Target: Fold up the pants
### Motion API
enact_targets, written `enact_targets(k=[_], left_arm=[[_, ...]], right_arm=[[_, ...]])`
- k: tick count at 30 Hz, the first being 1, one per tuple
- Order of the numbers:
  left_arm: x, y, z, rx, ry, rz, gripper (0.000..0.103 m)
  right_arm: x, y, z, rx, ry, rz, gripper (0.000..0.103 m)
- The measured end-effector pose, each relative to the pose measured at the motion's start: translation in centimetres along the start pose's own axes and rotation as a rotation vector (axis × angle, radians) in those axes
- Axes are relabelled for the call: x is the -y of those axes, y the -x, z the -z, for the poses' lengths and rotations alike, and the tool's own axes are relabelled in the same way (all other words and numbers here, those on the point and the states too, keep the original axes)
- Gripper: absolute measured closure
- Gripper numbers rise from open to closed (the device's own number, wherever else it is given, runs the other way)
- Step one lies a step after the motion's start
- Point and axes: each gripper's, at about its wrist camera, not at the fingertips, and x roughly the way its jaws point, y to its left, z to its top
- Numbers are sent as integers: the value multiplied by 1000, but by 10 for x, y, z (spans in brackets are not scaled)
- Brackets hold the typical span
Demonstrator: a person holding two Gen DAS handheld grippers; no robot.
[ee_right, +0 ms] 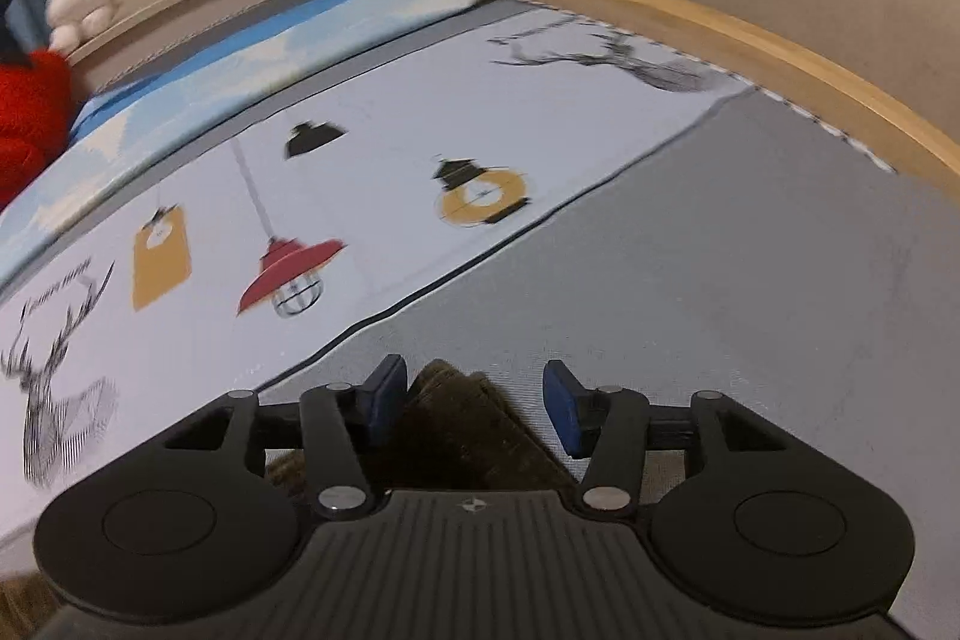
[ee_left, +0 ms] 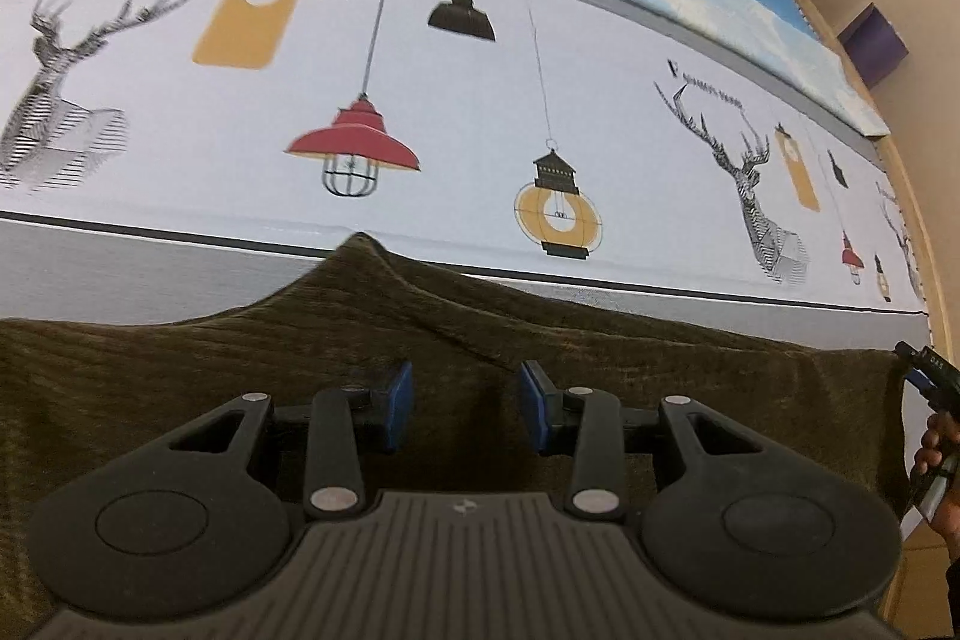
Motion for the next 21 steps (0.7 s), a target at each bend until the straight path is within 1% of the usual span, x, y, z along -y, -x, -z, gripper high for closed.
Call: enact_targets(k=[1,2,3,4,5,6,7,8,9,11,12,13,14,15,16,18,20,21], left_arm=[[2,-5,-1,-7,-2,0,61],[5,-11,-2,-10,-8,-5,61],[8,-16,-3,-8,-16,-11,62],[10,-20,-5,-1,-24,-19,65],[12,-23,-6,13,-32,-31,72],[14,-27,-8,29,-37,-45,74],[14,-31,-10,38,-40,-56,75],[13,-36,-11,40,-41,-68,75],[12,-41,-11,34,-43,-83,75],[12,-41,-11,35,-49,-94,75],[13,-34,-11,56,-56,-99,75],[16,-25,-11,90,-64,-98,74],[18,-14,-11,125,-70,-79,72],[20,-4,-11,158,-75,-38,71],[21,2,-10,170,-82,-3,71],[26,4,-8,160,-105,59,71],[30,-7,-7,102,-122,100,71],[34,-16,-5,64,-136,104,71]], right_arm=[[-2,0,1,-3,23,-19,52],[-3,-2,2,-12,46,-47,59],[-5,-5,0,-13,66,-53,64],[-7,-4,-1,3,91,-42,79],[-8,-1,-2,17,93,-35,82],[-3,-2,-5,29,54,-41,83],[2,-2,-7,41,5,-36,92],[6,-3,-9,49,-18,-7,96],[7,-4,-10,46,-30,17,96],[11,-11,-9,6,-51,26,94],[12,-11,-10,-2,-56,31,94],[13,-8,-11,4,-60,37,89],[15,-3,-13,11,-73,40,87],[18,4,-15,26,-96,40,84],[22,11,-17,47,-118,39,81],[29,28,-19,88,-137,36,78],[35,46,-18,112,-142,39,74],[37,52,-16,115,-145,42,73]])
